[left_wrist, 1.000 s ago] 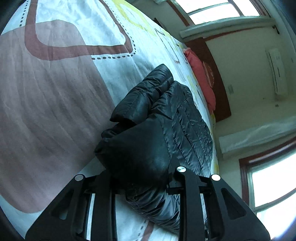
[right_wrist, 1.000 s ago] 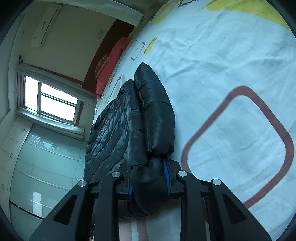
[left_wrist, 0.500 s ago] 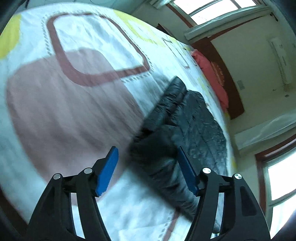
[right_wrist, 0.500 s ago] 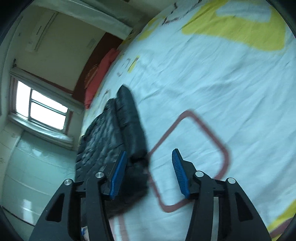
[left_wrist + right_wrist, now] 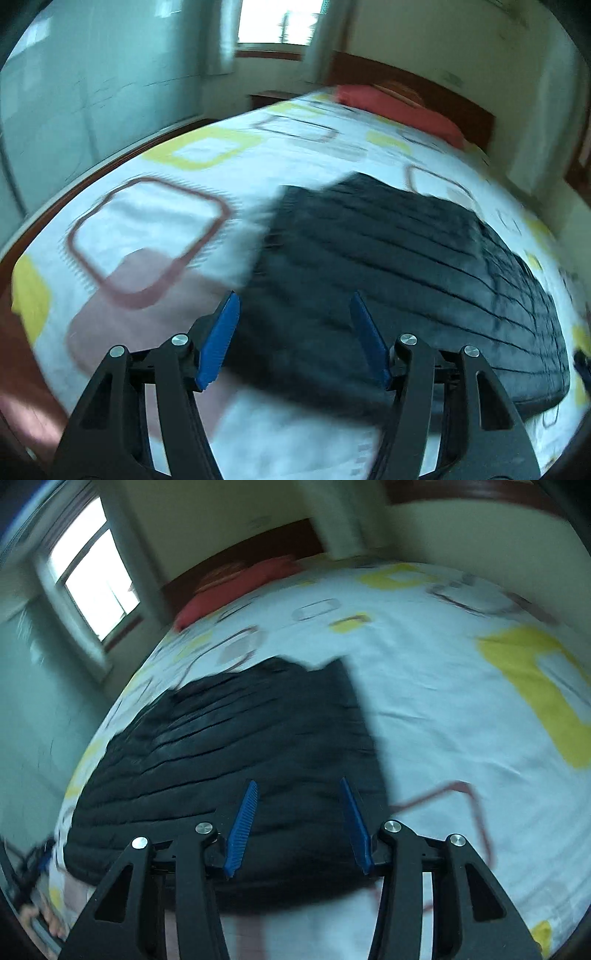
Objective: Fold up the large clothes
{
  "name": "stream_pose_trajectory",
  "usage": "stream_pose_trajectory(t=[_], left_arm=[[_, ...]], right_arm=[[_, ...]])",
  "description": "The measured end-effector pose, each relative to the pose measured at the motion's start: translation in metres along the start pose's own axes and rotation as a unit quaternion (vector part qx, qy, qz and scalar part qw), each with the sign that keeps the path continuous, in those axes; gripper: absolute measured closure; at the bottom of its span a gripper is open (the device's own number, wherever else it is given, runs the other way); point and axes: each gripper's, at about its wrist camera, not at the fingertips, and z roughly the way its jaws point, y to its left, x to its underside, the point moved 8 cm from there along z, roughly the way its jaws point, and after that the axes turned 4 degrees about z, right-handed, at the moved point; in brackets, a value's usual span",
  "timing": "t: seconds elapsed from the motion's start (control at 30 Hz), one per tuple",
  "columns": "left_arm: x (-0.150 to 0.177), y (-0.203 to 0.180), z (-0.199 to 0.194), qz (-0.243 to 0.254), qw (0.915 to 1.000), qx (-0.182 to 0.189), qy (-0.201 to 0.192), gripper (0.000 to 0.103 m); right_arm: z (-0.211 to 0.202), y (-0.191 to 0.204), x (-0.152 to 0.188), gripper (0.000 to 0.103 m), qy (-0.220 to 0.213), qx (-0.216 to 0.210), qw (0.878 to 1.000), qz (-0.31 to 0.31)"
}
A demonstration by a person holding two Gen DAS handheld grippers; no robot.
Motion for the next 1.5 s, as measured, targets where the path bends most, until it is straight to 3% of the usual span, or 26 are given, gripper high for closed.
stream_pose_trajectory(t=[0.2, 0.47, 0.57, 0.67, 0.8, 1.03, 1.17, 1.23, 1.37, 1.5], left_arm=[[-0.01, -0.079, 0.029, 0.073, 0.9968, 0.029, 0.011, 0.042], [-0.018, -0.128, 0.083, 0.131, 0.9909, -0.007, 0.031, 0.049], [-0.012, -0.135, 0.098, 0.162, 0.9852, -0.04, 0.037, 0.049], [-0.003, -0.139, 0.108, 0.181, 0.9814, -0.057, 0.031, 0.049], [-0.001, -0.139, 0.105, 0.191, 0.9797, -0.055, 0.028, 0.053], [-0.046, -0.133, 0.09, 0.166, 0.9848, -0.051, -0.007, 0.055], [-0.03, -0.133, 0.133, 0.176, 0.9819, -0.054, 0.044, 0.055], [-0.031, -0.135, 0.13, 0.184, 0.9801, -0.064, 0.038, 0.056], [-0.031, -0.13, 0.106, 0.167, 0.9846, -0.048, 0.017, 0.057], [-0.019, -0.128, 0.118, 0.169, 0.9841, -0.048, 0.026, 0.056]], right_arm=[[0.046, 0.078, 0.005, 0.056, 0.04, -0.011, 0.995, -0.089], [0.094, 0.127, -0.007, 0.056, 0.038, 0.024, 0.988, -0.151], [0.121, 0.125, 0.006, 0.056, 0.064, 0.052, 0.982, -0.17], [0.136, 0.12, 0.015, 0.056, 0.059, 0.062, 0.98, -0.181], [0.127, 0.121, 0.01, 0.056, 0.061, 0.058, 0.981, -0.175], [0.132, 0.138, -0.019, 0.056, 0.042, 0.047, 0.986, -0.155], [0.157, 0.137, -0.009, 0.055, 0.051, 0.06, 0.983, -0.166], [0.151, 0.14, -0.012, 0.055, 0.049, 0.065, 0.982, -0.169], [0.125, 0.147, -0.01, 0.055, 0.027, 0.05, 0.984, -0.168], [0.141, 0.148, 0.005, 0.054, 0.033, 0.061, 0.979, -0.191]])
